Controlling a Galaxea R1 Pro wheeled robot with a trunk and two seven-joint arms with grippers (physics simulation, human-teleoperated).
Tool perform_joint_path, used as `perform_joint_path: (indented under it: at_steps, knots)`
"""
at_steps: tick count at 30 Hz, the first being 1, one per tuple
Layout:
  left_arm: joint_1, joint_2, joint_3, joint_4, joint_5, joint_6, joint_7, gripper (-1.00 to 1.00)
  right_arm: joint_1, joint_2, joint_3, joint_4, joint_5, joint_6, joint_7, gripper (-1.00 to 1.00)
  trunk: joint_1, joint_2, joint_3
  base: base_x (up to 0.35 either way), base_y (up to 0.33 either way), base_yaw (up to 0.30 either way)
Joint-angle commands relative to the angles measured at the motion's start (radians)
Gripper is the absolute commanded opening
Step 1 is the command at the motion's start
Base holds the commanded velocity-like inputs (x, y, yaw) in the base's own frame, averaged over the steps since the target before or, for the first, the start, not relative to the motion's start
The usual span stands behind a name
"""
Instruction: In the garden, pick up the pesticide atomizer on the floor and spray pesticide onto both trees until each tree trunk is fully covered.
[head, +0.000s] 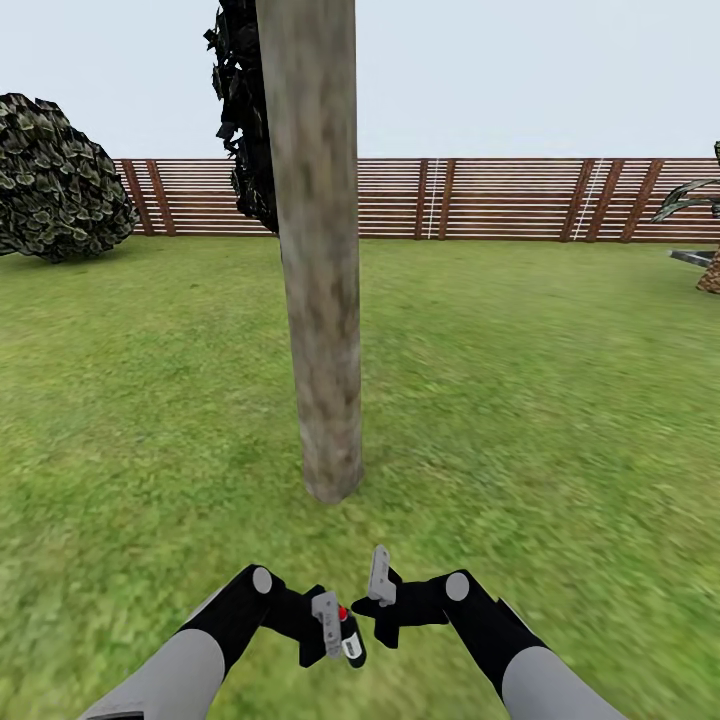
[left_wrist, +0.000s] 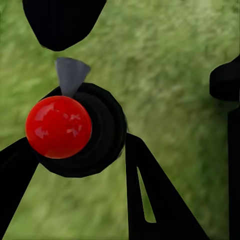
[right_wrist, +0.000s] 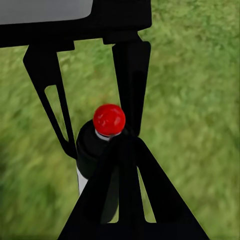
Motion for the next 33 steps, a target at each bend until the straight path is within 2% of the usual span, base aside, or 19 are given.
perform_joint_path:
  at_steps: [1, 7, 11, 15, 18, 21, 22, 25, 27, 28, 29, 30, 31, 33]
  knots:
    - [0.000, -0.001, 0.008, -0.001, -0.008, -0.009, -0.003, -1.00, 0.000, 0.000, -0.001, -0.001, 0.009, -0.005, 0.000, -1.00, 0.000, 0.000, -0.001, 0.000, 0.000, 0.000]
    - [0.000, -0.001, 0.007, -0.001, 0.048, -0.012, -0.003, -1.00, 0.000, 0.000, -0.001, -0.001, 0.009, -0.005, 0.000, -1.00, 0.000, 0.000, -0.001, 0.000, 0.000, 0.000]
    - [0.000, 0.000, 0.007, -0.001, 0.057, -0.013, -0.003, -1.00, 0.000, 0.000, -0.001, -0.001, 0.009, -0.005, 0.000, -1.00, 0.000, 0.000, -0.001, 0.000, 0.000, 0.000]
    - [0.003, 0.017, 0.002, 0.002, 0.051, -0.013, -0.003, -1.00, 0.000, 0.000, -0.001, -0.001, 0.009, -0.005, 0.000, -1.00, 0.000, 0.000, -0.001, 0.000, 0.000, 0.000]
    - [0.006, 0.079, 0.000, 0.001, 0.045, -0.013, -0.003, -1.00, 0.000, 0.000, 0.000, -0.001, 0.009, -0.005, 0.000, -1.00, 0.000, 0.000, -0.001, 0.000, 0.000, 0.000]
    - [0.009, 0.129, -0.001, 0.001, 0.044, -0.013, -0.003, -1.00, 0.000, 0.000, -0.001, -0.001, 0.009, -0.005, 0.000, -1.00, 0.000, 0.000, -0.001, 0.000, 0.000, 0.000]
    - [0.011, 0.160, -0.001, 0.001, 0.044, -0.013, -0.003, -1.00, 0.000, 0.000, 0.000, -0.001, 0.010, -0.005, 0.000, -1.00, 0.000, 0.000, -0.001, 0.000, 0.000, 0.000]
    - [0.013, 0.210, -0.001, 0.001, 0.043, -0.015, -0.003, -1.00, 0.000, -0.001, 0.000, 0.000, 0.010, -0.005, 0.000, -1.00, 0.000, 0.000, -0.001, 0.000, 0.000, 0.000]
    - [0.013, 0.257, -0.001, 0.002, 0.043, -0.016, -0.003, -1.00, 0.000, -0.001, -0.001, 0.001, 0.010, -0.005, 0.000, -1.00, 0.000, 0.000, -0.001, 0.000, 0.000, 0.000]
    - [0.013, 0.271, -0.001, 0.001, 0.043, -0.016, -0.003, -1.00, 0.000, -0.001, -0.001, 0.001, 0.010, -0.005, 0.000, -1.00, 0.000, 0.000, -0.001, 0.000, 0.000, 0.000]
    - [0.013, 0.290, -0.001, 0.002, 0.043, -0.016, -0.003, -1.00, 0.000, -0.002, -0.001, 0.002, 0.010, -0.005, 0.000, 1.00, 0.000, 0.000, -0.001, 0.000, 0.000, 0.000]
    - [0.013, 0.300, -0.001, 0.002, 0.043, -0.016, -0.003, -1.00, 0.000, -0.002, 0.000, 0.003, 0.010, -0.005, 0.000, 1.00, 0.000, 0.000, -0.001, 0.000, 0.000, 0.000]
    - [0.014, 0.338, -0.002, 0.002, 0.042, -0.016, -0.003, -1.00, 0.000, -0.007, 0.000, 0.007, 0.012, -0.007, -0.004, 1.00, 0.000, 0.000, -0.001, 0.000, 0.000, 0.000]
    - [0.013, 0.350, -0.003, 0.001, 0.018, -0.021, -0.003, -1.00, 0.000, -0.018, -0.001, 0.008, 0.013, -0.007, -0.007, 1.00, 0.000, 0.000, -0.001, 0.000, 0.000, 0.000]
